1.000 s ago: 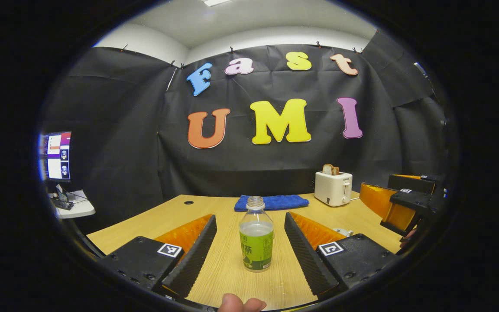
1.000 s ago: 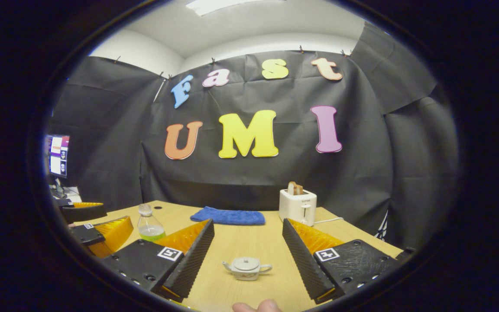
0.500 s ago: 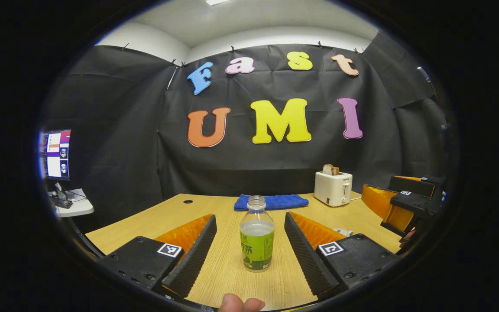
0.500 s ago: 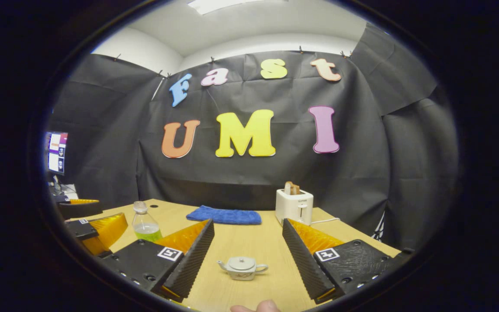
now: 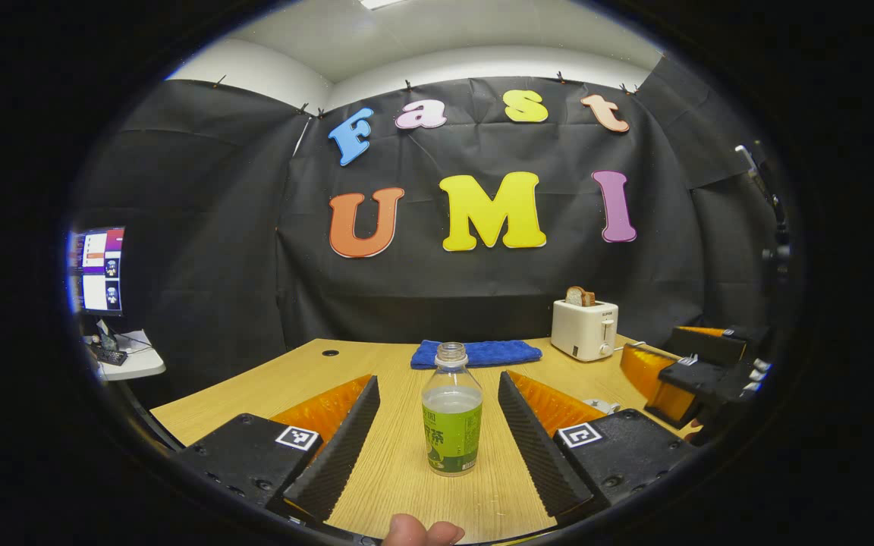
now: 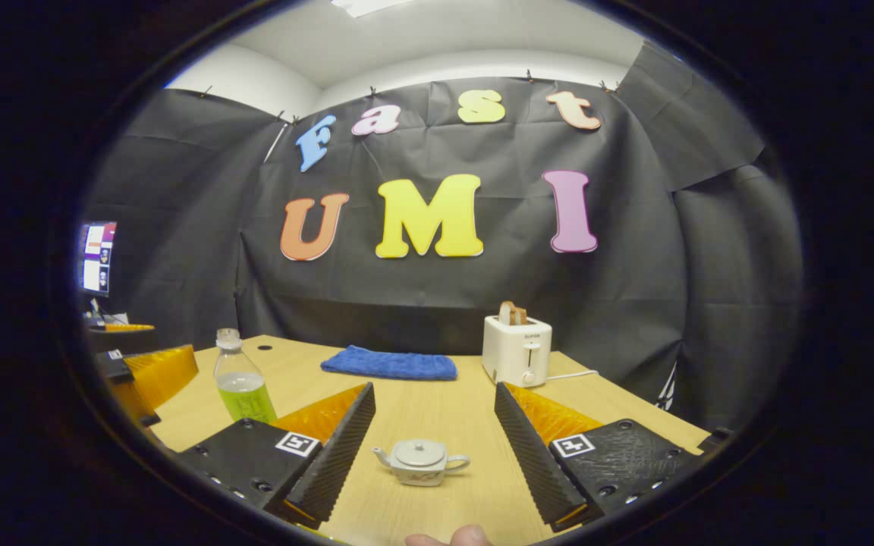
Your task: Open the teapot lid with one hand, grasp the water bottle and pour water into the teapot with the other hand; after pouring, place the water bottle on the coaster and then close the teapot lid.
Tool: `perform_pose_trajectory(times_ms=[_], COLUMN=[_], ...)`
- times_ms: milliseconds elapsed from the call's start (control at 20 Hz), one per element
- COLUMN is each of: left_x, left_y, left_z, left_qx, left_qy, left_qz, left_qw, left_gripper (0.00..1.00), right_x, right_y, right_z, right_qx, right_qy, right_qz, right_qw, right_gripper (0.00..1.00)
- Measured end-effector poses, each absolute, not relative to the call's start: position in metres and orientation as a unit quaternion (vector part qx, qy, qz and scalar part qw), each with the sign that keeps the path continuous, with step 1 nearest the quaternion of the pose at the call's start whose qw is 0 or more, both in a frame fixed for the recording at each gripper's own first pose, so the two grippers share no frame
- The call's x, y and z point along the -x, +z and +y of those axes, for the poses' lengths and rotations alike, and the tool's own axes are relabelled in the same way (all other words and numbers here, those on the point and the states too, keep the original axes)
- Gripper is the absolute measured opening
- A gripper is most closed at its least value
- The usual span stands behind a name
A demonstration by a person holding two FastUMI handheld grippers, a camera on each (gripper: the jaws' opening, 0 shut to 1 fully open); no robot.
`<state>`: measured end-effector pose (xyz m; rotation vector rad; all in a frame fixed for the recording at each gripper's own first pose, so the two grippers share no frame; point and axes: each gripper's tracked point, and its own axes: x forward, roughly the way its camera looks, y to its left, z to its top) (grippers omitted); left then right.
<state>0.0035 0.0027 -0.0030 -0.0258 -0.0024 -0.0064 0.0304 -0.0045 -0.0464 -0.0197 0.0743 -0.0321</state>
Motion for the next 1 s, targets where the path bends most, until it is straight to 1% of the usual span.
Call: perform_pose_trajectory(times_ms=[350, 650, 700, 750, 800, 850, 1000], left_x=[-0.005, -0.005, -0.006, -0.006, -0.007, -0.007, -0.007], left_y=[-0.004, -0.003, -0.003, -0.004, -0.005, -0.005, -0.006], left_z=[0.008, 0.014, 0.015, 0.016, 0.016, 0.016, 0.017], left_qx=[0.016, 0.022, 0.022, 0.022, 0.022, 0.023, 0.024], left_qy=[0.002, 0.005, 0.006, 0.007, 0.007, 0.007, 0.006], left_qz=[0.002, 0.003, 0.004, 0.005, 0.006, 0.007, 0.008], left_qw=[1.0, 1.0, 1.0, 1.0, 1.0, 1.0, 1.0], left_gripper=[0.98, 0.98, 0.98, 0.98, 0.98, 0.98, 0.99], right_x=[-0.065, -0.094, -0.096, -0.098, -0.101, -0.102, -0.104], right_y=[-0.088, -0.12, -0.125, -0.128, -0.13, -0.133, -0.137], right_z=[0.002, 0.007, 0.009, 0.01, 0.01, 0.009, 0.008], right_qx=[-0.009, 0.005, 0.003, 0.001, 0.003, 0.004, 0.003], right_qy=[-0.02, -0.021, -0.016, -0.015, -0.016, -0.019, -0.025], right_qz=[0.078, 0.118, 0.125, 0.129, 0.136, 0.14, 0.148], right_qw=[0.997, 0.993, 0.992, 0.991, 0.991, 0.99, 0.989], right_gripper=[0.95, 0.95, 0.92, 0.83, 0.77, 0.6, 0.32])
